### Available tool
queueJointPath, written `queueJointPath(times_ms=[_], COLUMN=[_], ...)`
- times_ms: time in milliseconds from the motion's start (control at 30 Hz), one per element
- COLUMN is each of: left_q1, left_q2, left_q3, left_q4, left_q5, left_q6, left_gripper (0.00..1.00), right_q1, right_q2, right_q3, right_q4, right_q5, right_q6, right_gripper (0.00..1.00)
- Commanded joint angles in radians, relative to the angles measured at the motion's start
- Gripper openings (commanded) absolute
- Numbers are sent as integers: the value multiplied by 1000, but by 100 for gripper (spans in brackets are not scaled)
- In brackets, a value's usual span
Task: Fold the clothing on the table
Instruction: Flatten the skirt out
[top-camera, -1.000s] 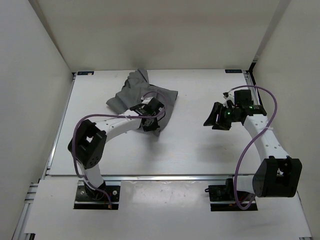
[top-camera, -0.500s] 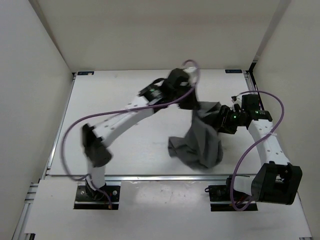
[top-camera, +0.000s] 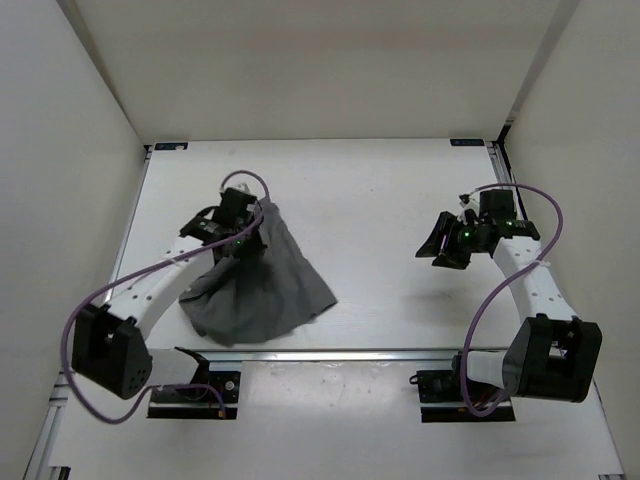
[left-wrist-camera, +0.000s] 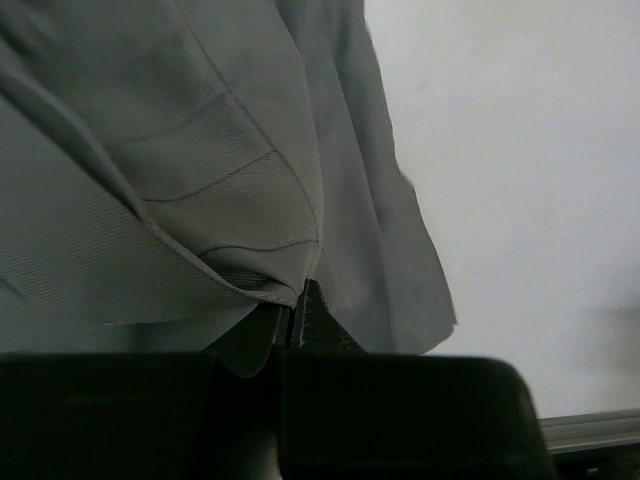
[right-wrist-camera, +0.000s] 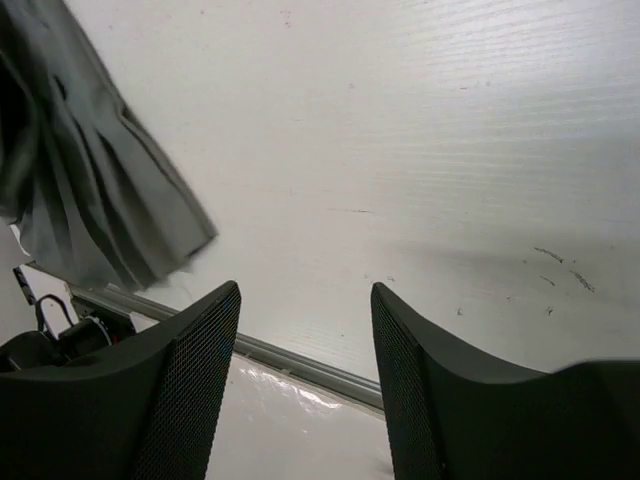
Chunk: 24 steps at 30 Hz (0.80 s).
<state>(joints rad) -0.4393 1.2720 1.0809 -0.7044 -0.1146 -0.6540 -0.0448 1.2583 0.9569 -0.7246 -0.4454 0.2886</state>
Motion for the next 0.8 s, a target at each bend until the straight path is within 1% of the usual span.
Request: queueJointPath(times_ms=[0, 100, 167, 200, 233, 300, 333, 367, 433, 467, 500, 533, 567, 600, 633, 700, 733, 767], left_q1=[-18, -10, -32, -38, -45, -77, -102, -123, -176, -205, -223, -234, -236, -240, -257, -294, -317, -317], left_q2=[46, 111, 182, 222, 300, 512, 573, 695, 945, 1005, 1109, 1165, 1155, 1132, 1062, 857, 796, 685], left_q3=[-62, -33, 49, 130, 175, 452, 623, 725, 1179, 1312, 1643, 1701, 1708, 1612, 1547, 1226, 1035, 946], left_q4=[9, 37, 48, 42, 31, -25, -74, -104, -222, -259, -292, -287, -236, -143, -97, 110, 226, 280], left_q5=[-8, -10, -28, -22, -25, -17, -7, 0, 32, 55, 85, 108, 189, 278, 324, 352, 369, 387], left_q6=[14, 31, 50, 65, 83, 109, 128, 132, 160, 156, 131, 99, 84, 73, 89, 157, 168, 166], left_gripper=[0, 0, 0, 0, 0, 0, 0, 0, 0, 0, 0, 0, 0, 0, 0, 0, 0, 0], right_q1=[3, 5, 8, 3, 2, -4, -13, -18, -36, -46, -53, -61, -64, -70, -69, -84, -90, -90], right_q2=[13, 7, 3, 3, -3, -13, -22, -31, -45, -54, -60, -68, -74, -82, -85, -83, -91, -83], right_q3=[19, 16, 6, 5, 2, -1, -7, -9, -15, -21, -18, -30, -36, -38, -43, -52, -52, -59], right_q4=[33, 34, 34, 37, 39, 40, 30, 36, 25, 16, 19, 14, 11, 8, 2, 7, 10, 10], right_q5=[-24, -29, -27, -29, -26, -22, -22, -21, -12, -15, -12, -15, -1, -6, -4, -4, -3, -3], right_q6=[24, 24, 34, 34, 34, 38, 40, 46, 41, 41, 41, 38, 50, 41, 49, 37, 46, 46], right_gripper=[61, 61, 61, 61, 60, 60, 61, 60, 60, 61, 60, 61, 60, 61, 61, 60, 60, 60])
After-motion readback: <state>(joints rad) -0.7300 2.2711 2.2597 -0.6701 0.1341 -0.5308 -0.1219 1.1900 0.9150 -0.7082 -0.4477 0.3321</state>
